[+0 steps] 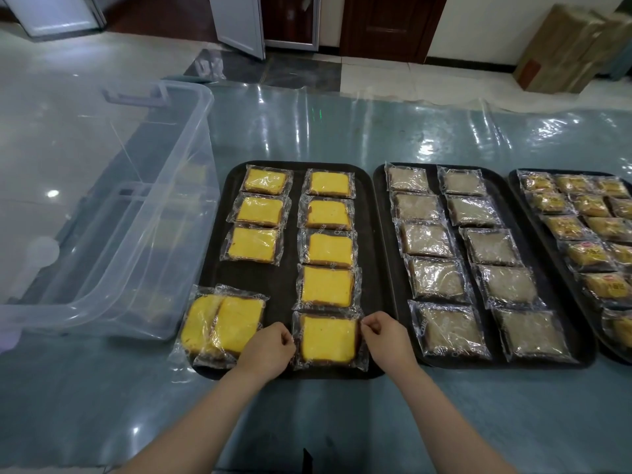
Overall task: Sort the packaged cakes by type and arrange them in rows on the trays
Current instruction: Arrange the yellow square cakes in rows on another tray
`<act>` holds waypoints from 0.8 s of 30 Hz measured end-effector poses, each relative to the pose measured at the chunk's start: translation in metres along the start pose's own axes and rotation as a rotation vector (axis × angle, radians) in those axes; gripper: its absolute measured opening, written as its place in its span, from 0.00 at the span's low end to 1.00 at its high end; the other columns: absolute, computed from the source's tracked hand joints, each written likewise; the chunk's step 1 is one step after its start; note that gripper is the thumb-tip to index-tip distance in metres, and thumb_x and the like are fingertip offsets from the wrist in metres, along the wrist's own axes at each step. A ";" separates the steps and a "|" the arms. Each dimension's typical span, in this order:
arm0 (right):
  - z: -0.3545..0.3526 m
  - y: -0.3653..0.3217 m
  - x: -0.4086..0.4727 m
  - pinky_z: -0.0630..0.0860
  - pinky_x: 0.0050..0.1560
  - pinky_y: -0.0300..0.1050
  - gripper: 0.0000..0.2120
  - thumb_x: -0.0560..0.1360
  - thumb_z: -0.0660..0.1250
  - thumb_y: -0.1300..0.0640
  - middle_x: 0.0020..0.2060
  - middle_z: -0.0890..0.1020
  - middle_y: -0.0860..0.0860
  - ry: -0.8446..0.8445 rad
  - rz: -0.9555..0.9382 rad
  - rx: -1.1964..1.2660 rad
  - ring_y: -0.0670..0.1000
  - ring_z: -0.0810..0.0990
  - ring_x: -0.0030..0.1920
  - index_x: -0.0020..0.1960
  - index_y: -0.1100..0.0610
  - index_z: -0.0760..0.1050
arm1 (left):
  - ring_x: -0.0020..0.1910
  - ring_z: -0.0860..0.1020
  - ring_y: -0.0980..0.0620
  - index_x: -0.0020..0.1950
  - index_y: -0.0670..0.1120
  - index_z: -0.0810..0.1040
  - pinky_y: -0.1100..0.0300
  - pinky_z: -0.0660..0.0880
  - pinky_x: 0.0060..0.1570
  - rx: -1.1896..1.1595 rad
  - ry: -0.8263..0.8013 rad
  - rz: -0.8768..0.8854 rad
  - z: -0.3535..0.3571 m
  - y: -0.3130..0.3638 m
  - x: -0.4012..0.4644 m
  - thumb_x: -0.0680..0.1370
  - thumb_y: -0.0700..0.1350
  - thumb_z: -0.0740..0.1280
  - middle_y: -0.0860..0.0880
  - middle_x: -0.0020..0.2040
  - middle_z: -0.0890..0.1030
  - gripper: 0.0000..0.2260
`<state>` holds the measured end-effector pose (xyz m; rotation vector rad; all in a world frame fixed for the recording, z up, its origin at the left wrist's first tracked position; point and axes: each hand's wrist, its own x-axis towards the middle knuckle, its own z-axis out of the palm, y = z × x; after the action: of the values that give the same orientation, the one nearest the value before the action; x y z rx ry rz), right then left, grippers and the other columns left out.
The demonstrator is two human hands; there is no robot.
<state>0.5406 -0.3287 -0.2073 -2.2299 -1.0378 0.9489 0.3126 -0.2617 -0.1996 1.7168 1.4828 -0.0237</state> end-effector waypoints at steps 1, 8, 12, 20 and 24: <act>0.000 0.000 0.000 0.71 0.34 0.30 0.03 0.80 0.64 0.58 0.43 0.80 0.45 0.000 -0.025 -0.043 0.41 0.78 0.40 0.52 0.53 0.77 | 0.38 0.78 0.53 0.46 0.48 0.74 0.59 0.73 0.35 0.020 0.007 0.001 0.000 0.000 0.000 0.80 0.45 0.64 0.51 0.39 0.80 0.03; 0.003 -0.001 -0.003 0.74 0.37 0.36 0.03 0.81 0.64 0.57 0.41 0.77 0.41 0.020 -0.054 -0.143 0.40 0.77 0.40 0.53 0.52 0.76 | 0.36 0.76 0.55 0.47 0.48 0.73 0.62 0.67 0.31 0.102 0.035 0.022 0.003 0.001 0.000 0.81 0.46 0.63 0.52 0.38 0.78 0.04; 0.004 0.000 -0.003 0.71 0.36 0.33 0.05 0.80 0.65 0.57 0.45 0.80 0.44 0.032 -0.066 -0.137 0.39 0.76 0.40 0.56 0.54 0.77 | 0.35 0.75 0.56 0.46 0.50 0.72 0.63 0.68 0.32 0.113 0.044 0.047 0.004 0.001 -0.001 0.82 0.46 0.62 0.52 0.38 0.78 0.05; 0.000 -0.004 -0.010 0.68 0.36 0.31 0.13 0.79 0.66 0.55 0.49 0.74 0.45 0.044 -0.103 -0.098 0.41 0.74 0.44 0.63 0.52 0.70 | 0.38 0.80 0.51 0.51 0.48 0.72 0.51 0.80 0.42 0.076 0.040 0.091 -0.001 -0.004 0.001 0.82 0.45 0.62 0.49 0.40 0.80 0.03; -0.001 -0.010 -0.014 0.70 0.40 0.31 0.13 0.79 0.66 0.57 0.50 0.72 0.46 0.095 -0.148 -0.052 0.42 0.75 0.44 0.62 0.51 0.70 | 0.38 0.79 0.52 0.52 0.48 0.73 0.52 0.78 0.40 0.079 0.089 0.140 -0.009 -0.004 0.000 0.82 0.46 0.62 0.50 0.40 0.80 0.03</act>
<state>0.5299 -0.3344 -0.1945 -2.1824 -1.1777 0.7541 0.3049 -0.2566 -0.1965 1.9036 1.4391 0.0703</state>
